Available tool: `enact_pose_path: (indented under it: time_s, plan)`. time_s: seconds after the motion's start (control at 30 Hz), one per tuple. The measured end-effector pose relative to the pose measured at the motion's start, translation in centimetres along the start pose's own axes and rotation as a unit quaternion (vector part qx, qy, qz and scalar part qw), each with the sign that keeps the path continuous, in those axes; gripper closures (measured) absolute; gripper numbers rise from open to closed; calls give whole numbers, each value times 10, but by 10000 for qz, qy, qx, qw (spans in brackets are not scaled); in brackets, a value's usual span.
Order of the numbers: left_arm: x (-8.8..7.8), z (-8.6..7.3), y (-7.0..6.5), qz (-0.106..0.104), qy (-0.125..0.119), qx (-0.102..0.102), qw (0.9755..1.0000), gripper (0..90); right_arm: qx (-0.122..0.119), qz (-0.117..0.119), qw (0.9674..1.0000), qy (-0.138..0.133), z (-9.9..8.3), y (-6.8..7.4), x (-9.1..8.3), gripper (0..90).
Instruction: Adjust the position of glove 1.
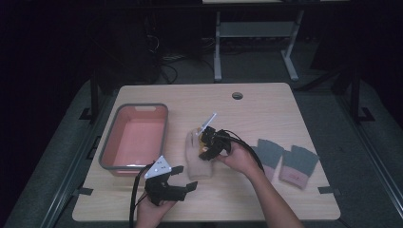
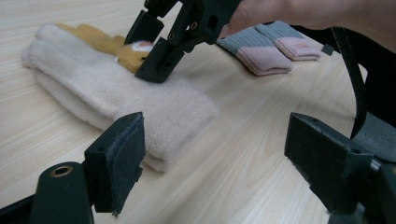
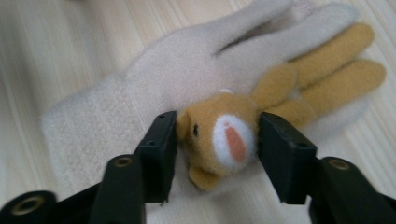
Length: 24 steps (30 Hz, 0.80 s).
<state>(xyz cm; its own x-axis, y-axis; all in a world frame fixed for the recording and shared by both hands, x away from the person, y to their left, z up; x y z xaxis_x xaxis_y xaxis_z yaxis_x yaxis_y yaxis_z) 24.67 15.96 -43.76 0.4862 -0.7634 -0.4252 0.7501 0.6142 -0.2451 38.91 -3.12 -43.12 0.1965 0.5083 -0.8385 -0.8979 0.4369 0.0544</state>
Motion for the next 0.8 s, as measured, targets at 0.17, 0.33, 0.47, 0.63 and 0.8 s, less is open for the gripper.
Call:
enact_pose_path:
  time_s: [0.17, 0.33, 0.47, 0.63, 0.8]
  plan:
    - [5, 1, 0, 6, 17, -110, 9999, 203, 270, 68, 9994, -221, -5, -2, -5, 396]
    - [9, 3, 1, 73, 146, -205, 9997, 207, 655, 194, 9966, -454, -12, -4, -16, 339]
    - [9, 5, 4, 138, 185, -343, 9991, 207, 928, 363, 9934, -573, -16, -5, -20, 319]
    - [14, 11, 7, 343, 295, -608, 9971, 219, 1191, 330, 9903, -638, -21, -11, -25, 301]
    - [28, 14, 12, 633, 415, -900, 9931, 233, 1743, 286, 9812, -778, -26, -24, -29, 298]
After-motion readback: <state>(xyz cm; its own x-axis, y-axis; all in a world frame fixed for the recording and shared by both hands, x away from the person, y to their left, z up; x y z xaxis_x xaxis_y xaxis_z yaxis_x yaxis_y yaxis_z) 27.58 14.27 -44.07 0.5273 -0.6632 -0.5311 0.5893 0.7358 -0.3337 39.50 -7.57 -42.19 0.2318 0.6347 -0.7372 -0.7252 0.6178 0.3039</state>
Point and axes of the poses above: each handheld gripper's, and its own axes: x roughly forward along the jaws, z roughly out of its top, y roughly to its left, the point moved 1 cm from there along x, roughly forward along the jaws, and after that the axes turned 4 degrees about -y, right-handed, at the moved point
